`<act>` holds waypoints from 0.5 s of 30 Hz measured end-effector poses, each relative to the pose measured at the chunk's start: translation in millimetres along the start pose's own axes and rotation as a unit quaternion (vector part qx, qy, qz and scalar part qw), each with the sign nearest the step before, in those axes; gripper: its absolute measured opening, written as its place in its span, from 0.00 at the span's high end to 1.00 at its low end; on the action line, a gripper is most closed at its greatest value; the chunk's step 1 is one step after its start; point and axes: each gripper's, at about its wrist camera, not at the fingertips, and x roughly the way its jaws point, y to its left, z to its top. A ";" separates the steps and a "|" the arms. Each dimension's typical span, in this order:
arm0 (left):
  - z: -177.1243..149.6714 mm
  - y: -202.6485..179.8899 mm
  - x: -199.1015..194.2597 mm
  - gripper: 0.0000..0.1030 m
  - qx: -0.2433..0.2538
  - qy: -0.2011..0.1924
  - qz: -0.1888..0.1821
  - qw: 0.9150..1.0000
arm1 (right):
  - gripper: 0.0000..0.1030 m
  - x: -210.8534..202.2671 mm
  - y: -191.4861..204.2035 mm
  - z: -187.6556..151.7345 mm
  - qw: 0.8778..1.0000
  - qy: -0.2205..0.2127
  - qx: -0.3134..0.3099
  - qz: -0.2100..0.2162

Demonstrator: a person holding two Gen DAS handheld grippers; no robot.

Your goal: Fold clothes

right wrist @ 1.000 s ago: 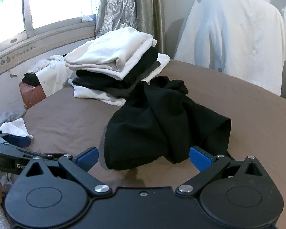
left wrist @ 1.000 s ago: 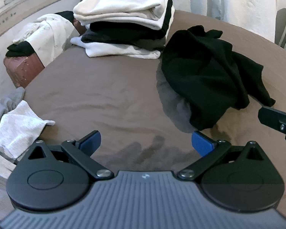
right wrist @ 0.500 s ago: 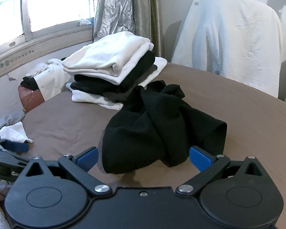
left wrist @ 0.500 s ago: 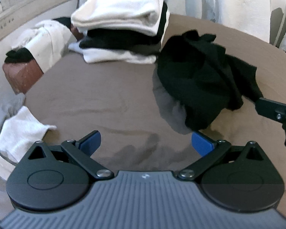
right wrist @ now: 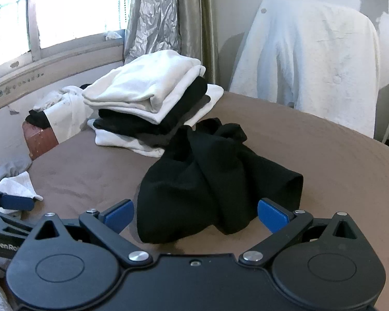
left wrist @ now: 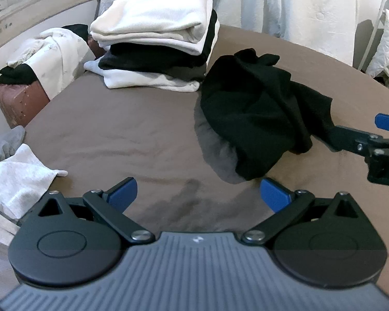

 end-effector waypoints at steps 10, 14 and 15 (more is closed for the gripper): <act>-0.6 -1.3 2.2 0.00 0.007 -0.002 0.000 1.000 | 0.00 6.3 -3.9 2.0 1.000 0.021 -0.003 0.000; 0.3 1.0 10.6 0.00 0.006 -0.005 0.002 1.000 | 0.00 8.7 -26.9 22.0 0.998 0.032 0.035 0.042; 0.4 2.0 14.5 0.00 0.006 -0.006 -0.003 1.000 | 0.00 11.1 -34.8 25.8 0.997 0.035 0.047 0.054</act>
